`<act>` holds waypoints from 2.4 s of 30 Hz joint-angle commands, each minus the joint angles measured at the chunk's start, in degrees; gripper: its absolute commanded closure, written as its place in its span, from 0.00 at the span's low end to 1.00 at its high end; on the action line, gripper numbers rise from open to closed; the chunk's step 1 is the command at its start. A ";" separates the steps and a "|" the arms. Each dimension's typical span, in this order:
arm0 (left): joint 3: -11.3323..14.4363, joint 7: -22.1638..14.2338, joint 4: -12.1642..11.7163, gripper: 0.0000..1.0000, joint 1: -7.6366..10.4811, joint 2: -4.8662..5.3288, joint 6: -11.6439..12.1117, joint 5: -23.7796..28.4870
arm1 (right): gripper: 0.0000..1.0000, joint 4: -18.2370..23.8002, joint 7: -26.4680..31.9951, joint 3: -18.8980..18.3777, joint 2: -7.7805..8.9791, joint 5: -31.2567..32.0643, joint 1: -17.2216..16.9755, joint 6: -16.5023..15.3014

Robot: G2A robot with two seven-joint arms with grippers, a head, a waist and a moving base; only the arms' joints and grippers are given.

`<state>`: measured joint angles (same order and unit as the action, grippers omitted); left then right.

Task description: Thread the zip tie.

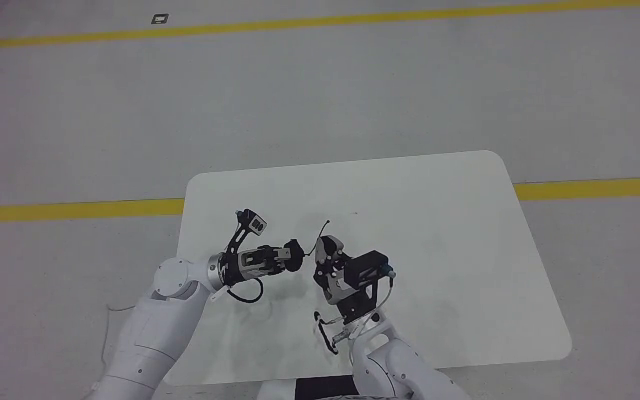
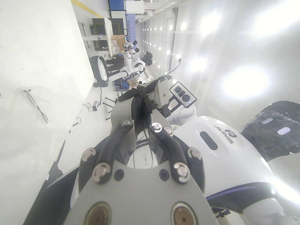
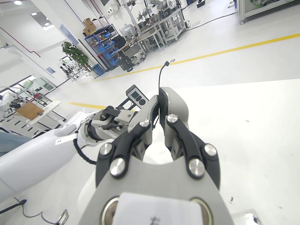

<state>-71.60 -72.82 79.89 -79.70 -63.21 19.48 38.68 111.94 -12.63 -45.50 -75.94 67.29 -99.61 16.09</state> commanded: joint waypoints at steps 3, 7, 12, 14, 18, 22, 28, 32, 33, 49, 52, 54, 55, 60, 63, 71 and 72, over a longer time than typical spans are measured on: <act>0.00 0.00 0.00 1.00 0.00 0.00 0.00 0.00 | 1.00 -0.06 -0.23 -0.05 0.01 0.87 -0.11 0.33; 0.00 0.00 0.00 1.00 0.00 0.00 0.00 0.00 | 1.00 -0.19 -0.45 -0.04 -0.05 1.38 -0.12 0.64; 0.00 0.00 0.00 1.00 0.00 0.00 0.00 0.00 | 1.00 -0.54 -0.52 0.13 -0.12 0.69 0.05 0.25; 0.00 0.00 0.00 1.00 0.00 0.00 0.00 0.00 | 1.00 -0.54 -0.52 0.13 -0.12 0.69 0.05 0.25; 0.00 0.00 0.00 1.00 0.00 0.00 0.00 0.00 | 1.00 -0.54 -0.52 0.13 -0.12 0.69 0.05 0.25; 0.00 0.00 0.00 1.00 0.00 0.00 0.00 0.00 | 1.00 -0.54 -0.52 0.13 -0.12 0.69 0.05 0.25; 0.00 0.00 0.00 1.00 0.00 0.00 0.00 0.00 | 1.00 -0.74 -1.32 -0.39 -0.22 0.64 0.12 1.19; 0.18 1.22 0.29 1.00 -0.05 -0.01 -0.20 -0.55 | 1.00 -1.28 -3.74 -0.66 -0.58 0.02 -0.35 3.38; 0.37 2.10 0.62 1.00 -0.13 0.01 -0.28 -1.25 | 1.00 -1.39 -4.30 -0.80 -0.65 -0.19 -0.53 3.39; -0.45 9.26 3.67 1.00 -1.86 -0.33 0.00 -7.97 | 1.00 -3.11 -6.15 -1.43 -1.78 -0.56 -1.27 3.39; -0.87 9.47 4.24 1.00 -2.31 -0.56 0.00 -8.19 | 1.00 -3.46 -6.20 -1.24 -1.94 -0.39 -1.04 3.39; -0.96 9.36 4.27 1.00 -2.39 -0.62 0.00 -8.21 | 1.00 -3.52 -6.23 -1.20 -2.01 -0.43 -0.97 3.39; -0.96 9.36 4.27 1.00 -2.39 -0.62 0.00 -8.21 | 1.00 -3.52 -6.36 -1.19 -2.05 -0.58 -0.94 3.39; -0.96 9.36 4.27 1.00 -2.39 -0.62 0.00 -8.21 | 1.00 -3.74 -6.75 -1.02 -2.23 -1.03 -0.61 3.39; -0.96 9.36 4.27 1.00 -2.39 -0.62 0.00 -8.21 | 1.00 -4.00 -6.64 -0.78 -2.34 -1.13 -0.27 3.39; -0.96 9.36 4.27 1.00 -2.39 -0.62 0.00 -8.21 | 1.00 -4.72 -6.59 0.49 -2.39 -2.18 1.13 3.39; -0.96 9.36 4.27 1.00 -2.39 -0.62 0.00 -8.21 | 1.00 -4.89 -6.62 0.69 -2.39 -2.32 1.36 3.39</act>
<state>-72.56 -63.46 84.16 -82.08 -63.83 19.48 30.47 107.19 -19.21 -44.96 -78.33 65.09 -98.44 19.48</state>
